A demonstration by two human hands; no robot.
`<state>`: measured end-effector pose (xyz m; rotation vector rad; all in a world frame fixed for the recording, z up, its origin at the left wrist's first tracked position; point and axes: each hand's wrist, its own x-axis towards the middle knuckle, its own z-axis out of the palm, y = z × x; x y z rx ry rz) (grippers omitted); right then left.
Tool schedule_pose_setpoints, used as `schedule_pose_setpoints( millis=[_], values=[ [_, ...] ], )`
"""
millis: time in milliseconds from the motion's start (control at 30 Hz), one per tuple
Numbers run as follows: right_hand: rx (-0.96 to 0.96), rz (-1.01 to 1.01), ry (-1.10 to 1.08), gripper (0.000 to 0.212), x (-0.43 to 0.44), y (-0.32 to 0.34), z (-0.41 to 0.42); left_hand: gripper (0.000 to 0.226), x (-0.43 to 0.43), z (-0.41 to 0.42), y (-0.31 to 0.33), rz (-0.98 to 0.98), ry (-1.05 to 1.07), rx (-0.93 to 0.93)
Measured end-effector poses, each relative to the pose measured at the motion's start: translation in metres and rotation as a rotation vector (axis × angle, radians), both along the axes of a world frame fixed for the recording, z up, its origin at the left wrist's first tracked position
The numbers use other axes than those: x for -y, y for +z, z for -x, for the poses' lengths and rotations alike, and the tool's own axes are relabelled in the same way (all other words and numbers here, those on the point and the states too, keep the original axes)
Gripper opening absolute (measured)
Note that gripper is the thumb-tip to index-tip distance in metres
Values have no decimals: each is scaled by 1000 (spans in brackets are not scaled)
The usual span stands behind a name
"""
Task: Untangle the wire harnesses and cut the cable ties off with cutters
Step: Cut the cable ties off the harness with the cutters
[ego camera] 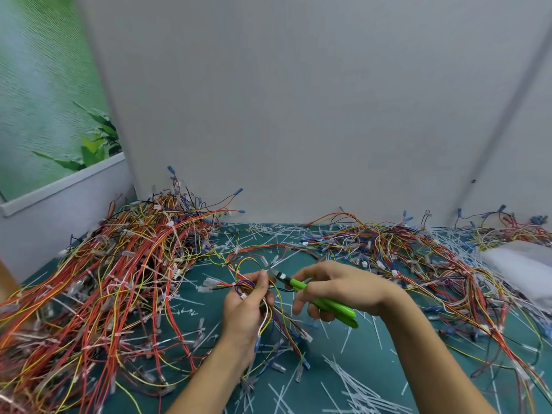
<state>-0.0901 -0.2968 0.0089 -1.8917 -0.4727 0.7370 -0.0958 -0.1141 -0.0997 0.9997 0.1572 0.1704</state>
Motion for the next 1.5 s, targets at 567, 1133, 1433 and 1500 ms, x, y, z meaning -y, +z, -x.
schedule_pose_setpoints(
  millis=[567, 1133, 1433, 1500],
  values=[
    [5, -78, 63, 10, -3, -4, 0, 24, 0, 2, 4, 30, -11, 22],
    [159, 25, 51, 31, -10, -8, 3, 24, -1, 2, 3, -7, 37, 24],
    [92, 70, -49, 37, -20, -8, 3, 19, -1, 3, 5, -55, 57, 14],
    [115, 108, -72, 36, -23, -9, 3, 18, 1, 3, 6, -77, 65, 10]
  ],
)
